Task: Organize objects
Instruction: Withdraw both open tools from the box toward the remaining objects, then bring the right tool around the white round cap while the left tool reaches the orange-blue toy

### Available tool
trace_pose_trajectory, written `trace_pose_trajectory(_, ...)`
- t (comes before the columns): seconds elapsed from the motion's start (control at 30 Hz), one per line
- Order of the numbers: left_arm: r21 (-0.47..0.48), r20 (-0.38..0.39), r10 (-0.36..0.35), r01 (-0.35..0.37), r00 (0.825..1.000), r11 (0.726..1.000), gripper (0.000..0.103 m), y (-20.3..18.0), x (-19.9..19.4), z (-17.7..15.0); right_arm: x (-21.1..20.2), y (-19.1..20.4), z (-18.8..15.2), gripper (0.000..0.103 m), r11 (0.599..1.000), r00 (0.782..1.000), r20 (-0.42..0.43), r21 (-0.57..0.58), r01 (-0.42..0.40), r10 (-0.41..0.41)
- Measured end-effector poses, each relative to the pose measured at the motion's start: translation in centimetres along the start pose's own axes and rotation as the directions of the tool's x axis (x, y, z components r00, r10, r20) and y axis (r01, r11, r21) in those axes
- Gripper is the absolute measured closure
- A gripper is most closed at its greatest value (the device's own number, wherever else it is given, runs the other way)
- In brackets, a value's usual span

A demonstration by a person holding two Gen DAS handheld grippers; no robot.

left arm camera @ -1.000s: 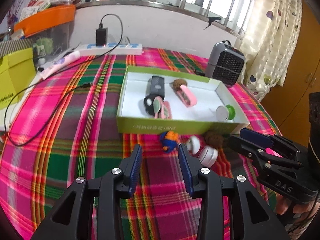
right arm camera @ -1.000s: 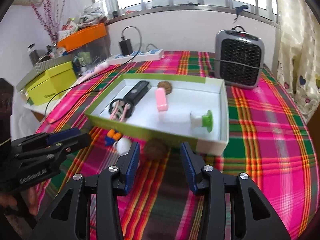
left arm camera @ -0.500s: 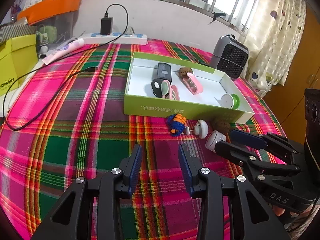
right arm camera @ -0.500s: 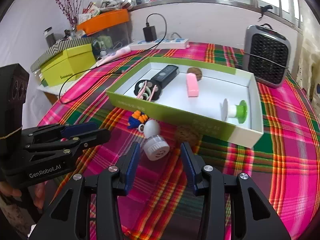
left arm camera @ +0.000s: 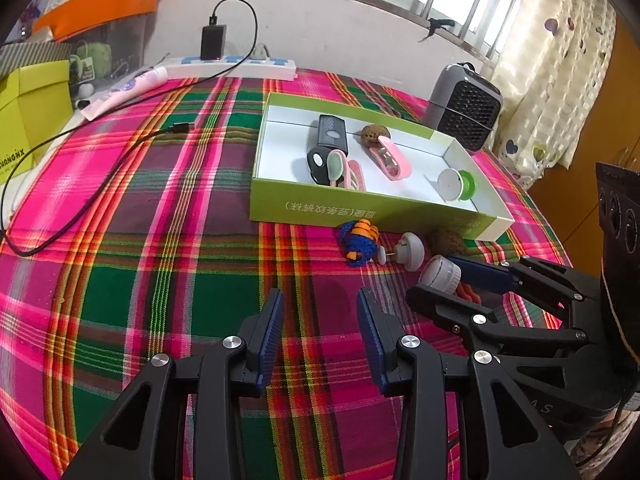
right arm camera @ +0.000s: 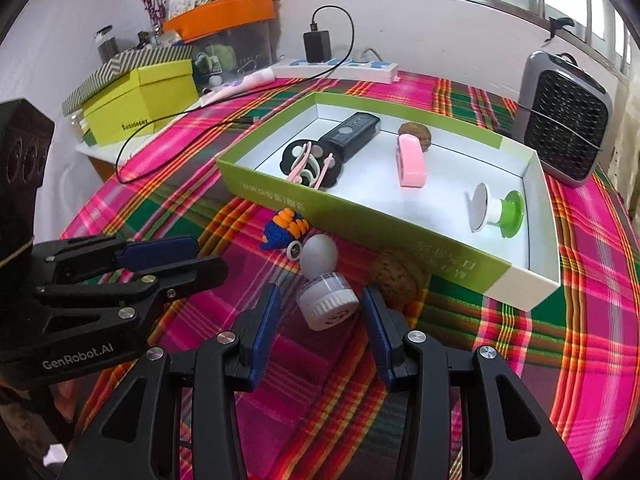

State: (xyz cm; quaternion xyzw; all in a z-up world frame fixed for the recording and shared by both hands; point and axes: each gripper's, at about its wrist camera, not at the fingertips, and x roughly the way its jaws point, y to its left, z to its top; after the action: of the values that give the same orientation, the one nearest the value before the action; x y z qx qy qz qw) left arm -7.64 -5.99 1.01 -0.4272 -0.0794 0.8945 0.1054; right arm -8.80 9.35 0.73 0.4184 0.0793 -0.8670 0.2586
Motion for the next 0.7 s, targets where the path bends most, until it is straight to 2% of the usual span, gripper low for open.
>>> trace_pose_trajectory(0.2, 0.004, -0.002, -0.002, 0.002, 1.0, 1.0, 0.067, -0.1, 0.1, 0.2, 0.0, -0.1, -0.1, 0.06, 1.0, 1.0, 0.006, -0.002, 0.001, -0.001)
trace_pose_trajectory(0.27, 0.005, -0.004, -0.002, 0.002, 1.0, 1.0, 0.067, -0.2, 0.1, 0.3, -0.1, -0.2, -0.1, 0.069, 1.0, 1.0, 0.012, 0.003, 0.012, -0.013)
trace_pose_trajectory(0.33, 0.01, -0.004, -0.004, 0.004, 1.0, 1.0, 0.067, -0.3, 0.2, 0.3, -0.1, -0.4, -0.1, 0.07, 1.0, 1.0, 0.013, 0.012, 0.015, -0.015)
trace_pose_trajectory(0.7, 0.067, -0.014, -0.002, 0.003, 1.0, 0.998, 0.067, -1.5, 1.2, 1.9, -1.1, -0.8, -0.9, 0.071, 0.999, 0.999, 0.02, 0.026, 0.032, -0.032)
